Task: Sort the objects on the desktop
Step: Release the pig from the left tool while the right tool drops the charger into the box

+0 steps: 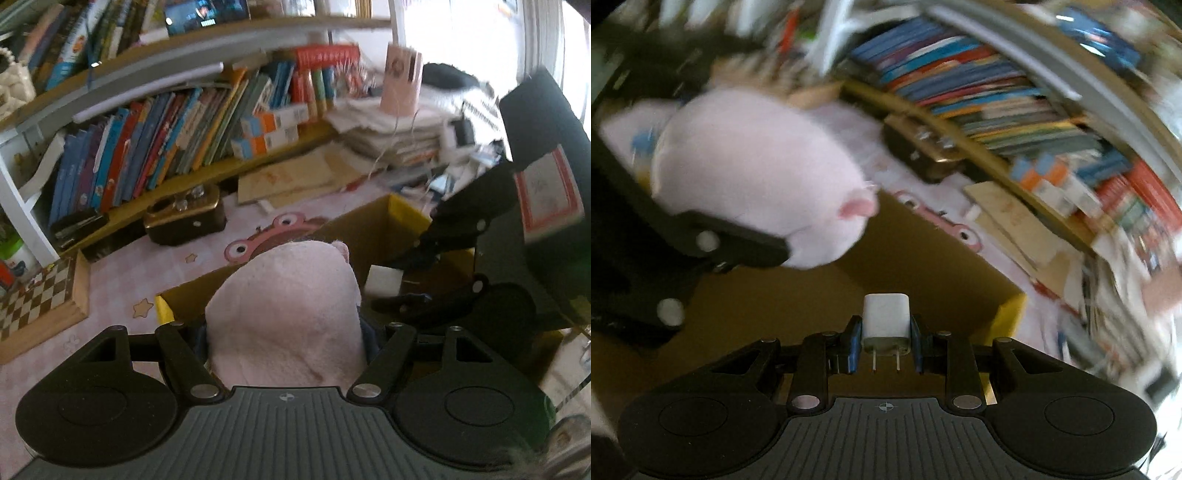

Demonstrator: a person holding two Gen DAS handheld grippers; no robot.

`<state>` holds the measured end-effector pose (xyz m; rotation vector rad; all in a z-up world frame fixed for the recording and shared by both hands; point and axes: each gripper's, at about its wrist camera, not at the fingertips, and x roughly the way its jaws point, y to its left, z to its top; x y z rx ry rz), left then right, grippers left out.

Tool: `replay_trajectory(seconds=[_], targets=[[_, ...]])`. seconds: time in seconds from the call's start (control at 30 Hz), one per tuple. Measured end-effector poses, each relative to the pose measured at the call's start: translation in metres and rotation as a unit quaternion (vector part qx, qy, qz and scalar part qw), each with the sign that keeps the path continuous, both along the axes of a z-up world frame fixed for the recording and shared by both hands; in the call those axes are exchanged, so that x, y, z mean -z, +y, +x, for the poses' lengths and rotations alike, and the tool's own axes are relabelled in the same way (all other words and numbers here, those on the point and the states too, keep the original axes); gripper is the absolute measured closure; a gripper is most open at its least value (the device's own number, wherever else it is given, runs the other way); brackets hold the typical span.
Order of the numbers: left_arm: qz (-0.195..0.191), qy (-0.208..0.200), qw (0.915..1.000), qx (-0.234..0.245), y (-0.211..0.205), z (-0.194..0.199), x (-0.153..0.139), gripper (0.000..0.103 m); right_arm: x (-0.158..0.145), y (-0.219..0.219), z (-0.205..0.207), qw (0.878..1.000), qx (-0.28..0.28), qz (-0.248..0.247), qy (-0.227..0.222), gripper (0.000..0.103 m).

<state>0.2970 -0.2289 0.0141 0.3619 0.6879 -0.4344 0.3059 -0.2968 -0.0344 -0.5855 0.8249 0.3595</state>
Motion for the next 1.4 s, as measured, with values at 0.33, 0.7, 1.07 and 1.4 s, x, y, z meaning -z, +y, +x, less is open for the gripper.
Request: replay_trajectory(seconds=[0.33, 0.7, 1.07, 1.4], targets=[[0.069, 0.048, 0.9965, 0.004, -0.018, 0.030, 0.033, 0.032, 0.040, 0.025, 0.019, 0.979, -0.147, -0.132, 0.049, 0.077], [0.076, 0.059, 0.9953, 0.007, -0.019, 0.030, 0.033, 0.019, 0.044, 0.026, 0.024, 0.974, -0.167, -0.131, 0.076, 0.074], [0.016, -0.004, 0.9990, -0.042, 0.016, -0.003, -0.009, 0.013, 0.007, 0.008, 0.007, 0.991, -0.120, -0.064, 0.005, 0.066], [-0.051, -0.087, 0.9897, -0.102, 0.051, -0.060, -0.055, 0.006, -0.060, -0.010, -0.047, 0.989, -0.005, 0.053, -0.141, 0.059]])
